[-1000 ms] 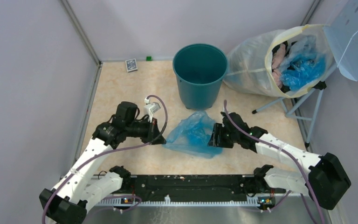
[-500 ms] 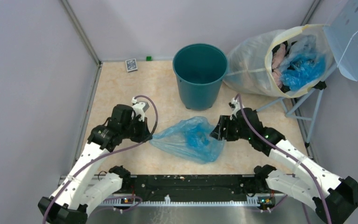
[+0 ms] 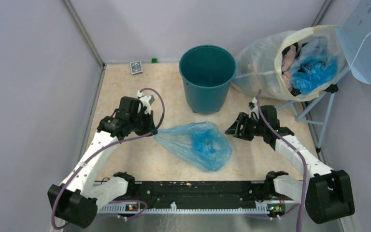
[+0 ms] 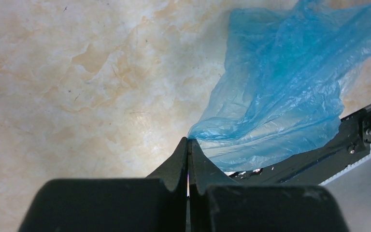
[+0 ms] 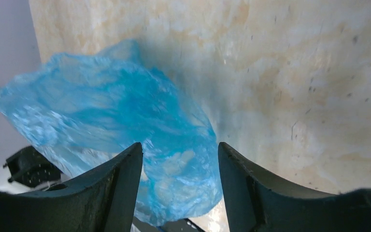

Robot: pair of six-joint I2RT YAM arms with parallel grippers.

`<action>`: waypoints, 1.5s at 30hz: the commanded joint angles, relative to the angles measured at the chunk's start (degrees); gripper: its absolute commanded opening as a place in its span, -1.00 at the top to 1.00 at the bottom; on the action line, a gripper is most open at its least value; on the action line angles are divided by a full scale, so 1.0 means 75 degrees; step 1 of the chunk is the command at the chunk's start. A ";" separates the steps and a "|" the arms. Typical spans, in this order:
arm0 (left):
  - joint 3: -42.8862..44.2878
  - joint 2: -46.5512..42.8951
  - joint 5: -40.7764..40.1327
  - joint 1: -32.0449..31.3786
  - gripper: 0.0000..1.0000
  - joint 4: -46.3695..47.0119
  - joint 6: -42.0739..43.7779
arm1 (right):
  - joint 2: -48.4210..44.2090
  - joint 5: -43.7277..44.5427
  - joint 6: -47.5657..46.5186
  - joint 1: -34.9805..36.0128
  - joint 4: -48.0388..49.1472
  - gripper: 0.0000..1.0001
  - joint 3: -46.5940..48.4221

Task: Put the trash bags into the trash bin

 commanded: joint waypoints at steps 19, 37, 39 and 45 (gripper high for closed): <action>0.0098 0.2383 0.2897 0.1605 0.99 0.1589 -0.0827 | -0.0076 -0.2022 0.1749 0.1666 0.3603 0.07 -0.0743; 0.0655 0.3922 0.3720 0.1664 0.98 0.2869 -0.1795 | 0.0322 -0.1960 0.1462 0.2097 0.2012 0.38 0.1627; 0.0661 0.3941 0.3541 0.1722 0.98 0.2801 -0.1614 | 0.0174 -0.0940 0.0779 0.1977 0.0557 0.39 0.1873; 0.0766 0.4265 0.3302 0.2097 0.99 0.2500 -0.0932 | -0.0835 -0.0293 0.0357 0.0191 -0.0717 0.42 0.1068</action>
